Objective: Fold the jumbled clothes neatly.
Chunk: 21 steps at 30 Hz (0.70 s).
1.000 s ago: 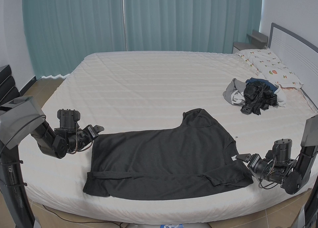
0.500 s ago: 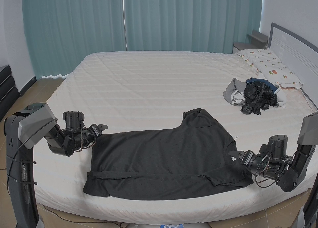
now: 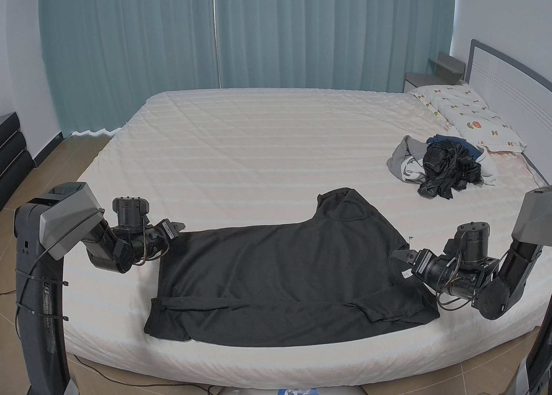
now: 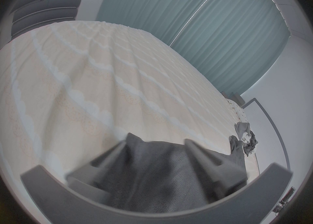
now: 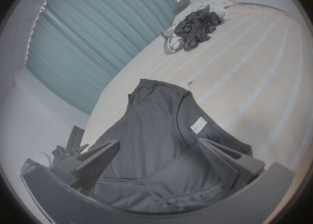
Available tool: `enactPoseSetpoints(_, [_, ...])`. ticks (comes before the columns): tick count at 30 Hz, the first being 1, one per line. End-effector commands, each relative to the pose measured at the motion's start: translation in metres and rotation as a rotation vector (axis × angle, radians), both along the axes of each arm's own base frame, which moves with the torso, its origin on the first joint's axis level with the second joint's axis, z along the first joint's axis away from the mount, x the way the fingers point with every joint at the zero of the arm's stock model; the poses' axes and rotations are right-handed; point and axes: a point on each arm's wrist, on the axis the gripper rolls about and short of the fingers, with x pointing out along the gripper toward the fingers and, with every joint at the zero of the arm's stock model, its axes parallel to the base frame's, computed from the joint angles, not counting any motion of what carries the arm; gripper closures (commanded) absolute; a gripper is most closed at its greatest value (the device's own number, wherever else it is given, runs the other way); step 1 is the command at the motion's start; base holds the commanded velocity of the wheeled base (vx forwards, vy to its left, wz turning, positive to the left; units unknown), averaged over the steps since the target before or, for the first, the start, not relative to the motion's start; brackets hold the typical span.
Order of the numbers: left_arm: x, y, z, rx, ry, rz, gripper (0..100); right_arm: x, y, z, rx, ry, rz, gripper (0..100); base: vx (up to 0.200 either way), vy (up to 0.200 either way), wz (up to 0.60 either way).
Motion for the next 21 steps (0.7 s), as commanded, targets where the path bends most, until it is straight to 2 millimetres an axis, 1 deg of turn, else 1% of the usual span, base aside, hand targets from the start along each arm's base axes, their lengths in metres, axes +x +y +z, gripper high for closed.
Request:
enactPoseSetpoints(1, [0.001,0.000,-0.001,0.005,-0.003,0.005,100,0.015,0.008,0.004,-0.015,-0.016,0.016,0,0.000,0.000,0.00])
enactPoseSetpoints(4, [0.001,0.001,0.001,0.004,-0.013,0.009,100,0.025,0.008,0.001,-0.069,-0.006,0.038,0,0.000,0.000,0.00])
enactPoseSetpoints(7, [0.000,0.002,0.001,0.004,-0.021,0.012,100,0.044,0.010,0.000,-0.122,-0.029,0.031,0,0.000,0.000,0.00])
enactPoseSetpoints(8, [0.000,0.002,0.001,0.006,-0.027,0.013,100,0.057,0.011,0.001,-0.151,-0.040,0.010,0,0.000,0.000,0.00])
enactPoseSetpoints(10, [-0.001,0.002,0.000,0.012,-0.030,0.024,100,0.074,0.013,0.003,-0.185,-0.043,0.003,0,0.000,0.000,0.00])
enactPoseSetpoints(13, [-0.002,0.001,0.000,0.019,-0.027,0.032,100,0.101,0.008,0.004,-0.213,-0.037,-0.008,0,0.000,0.000,0.00])
enactPoseSetpoints(14, [-0.002,0.001,0.001,0.019,-0.029,0.032,100,0.104,0.008,0.004,-0.214,-0.037,-0.009,0,0.000,0.000,0.00])
enactPoseSetpoints(15, [-0.004,0.000,0.000,0.019,-0.024,0.031,100,0.118,0.009,0.001,-0.227,-0.037,-0.006,0,0.000,0.000,0.00])
enactPoseSetpoints(17, [-0.006,0.000,-0.001,0.019,-0.017,0.031,100,0.133,0.011,-0.005,-0.251,-0.039,0.008,0,0.000,0.000,0.00])
enactPoseSetpoints(21, [-0.010,0.000,0.001,0.018,-0.009,0.030,100,0.153,0.004,-0.017,-0.321,-0.021,0.038,0,0.000,0.000,0.00])
